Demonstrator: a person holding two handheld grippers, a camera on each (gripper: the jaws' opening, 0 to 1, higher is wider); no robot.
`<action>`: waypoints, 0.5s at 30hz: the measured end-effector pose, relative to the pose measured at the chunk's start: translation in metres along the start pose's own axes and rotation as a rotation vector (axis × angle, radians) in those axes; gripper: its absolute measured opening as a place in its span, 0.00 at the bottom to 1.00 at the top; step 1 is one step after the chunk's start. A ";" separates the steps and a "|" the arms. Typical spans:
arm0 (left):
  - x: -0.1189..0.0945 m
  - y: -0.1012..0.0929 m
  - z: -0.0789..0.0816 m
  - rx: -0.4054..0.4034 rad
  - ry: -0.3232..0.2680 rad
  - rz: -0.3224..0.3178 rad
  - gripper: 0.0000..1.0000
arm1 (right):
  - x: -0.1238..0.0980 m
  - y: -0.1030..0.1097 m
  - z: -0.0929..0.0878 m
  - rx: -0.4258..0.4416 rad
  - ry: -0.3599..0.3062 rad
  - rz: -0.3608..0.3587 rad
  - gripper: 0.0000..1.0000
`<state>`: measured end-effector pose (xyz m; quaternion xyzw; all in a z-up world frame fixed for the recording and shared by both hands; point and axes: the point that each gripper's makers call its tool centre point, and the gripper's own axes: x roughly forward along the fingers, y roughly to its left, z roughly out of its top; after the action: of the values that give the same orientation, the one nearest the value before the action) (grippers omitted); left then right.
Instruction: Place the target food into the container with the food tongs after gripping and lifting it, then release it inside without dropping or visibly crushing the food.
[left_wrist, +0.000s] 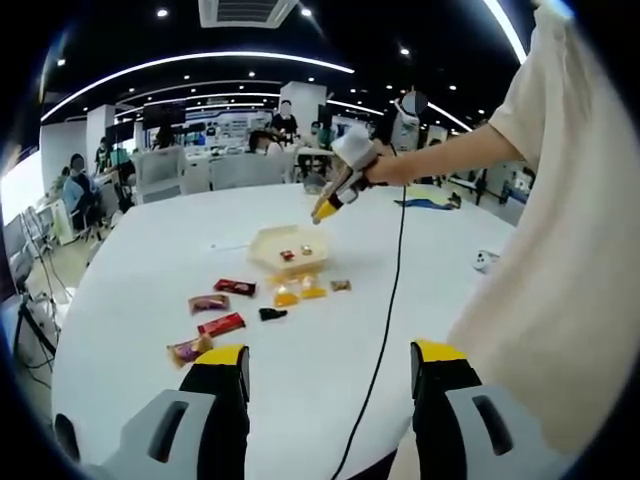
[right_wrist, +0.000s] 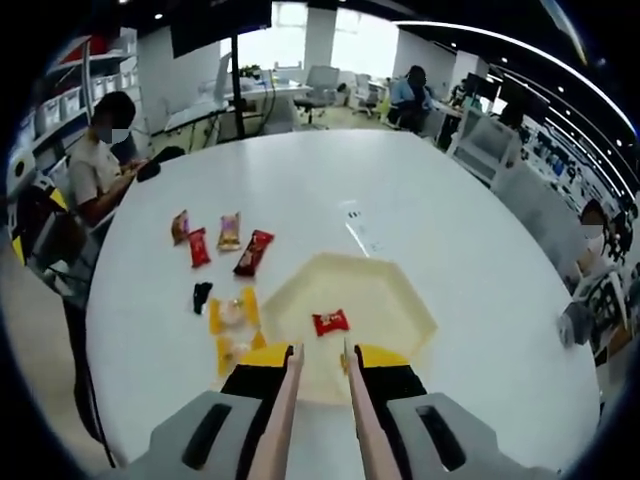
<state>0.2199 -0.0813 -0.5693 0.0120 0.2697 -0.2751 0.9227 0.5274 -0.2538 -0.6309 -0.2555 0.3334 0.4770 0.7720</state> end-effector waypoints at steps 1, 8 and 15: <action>0.000 0.000 0.000 0.001 0.000 0.000 0.65 | 0.000 0.002 -0.002 0.000 0.004 0.003 0.24; 0.000 -0.002 0.001 0.004 0.000 -0.004 0.66 | 0.001 0.013 -0.011 0.006 0.016 0.018 0.24; -0.001 -0.004 0.001 0.003 -0.002 -0.006 0.66 | 0.003 0.024 -0.020 0.008 0.031 0.034 0.24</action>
<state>0.2179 -0.0840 -0.5678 0.0124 0.2683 -0.2782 0.9222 0.5014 -0.2566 -0.6485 -0.2543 0.3514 0.4846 0.7596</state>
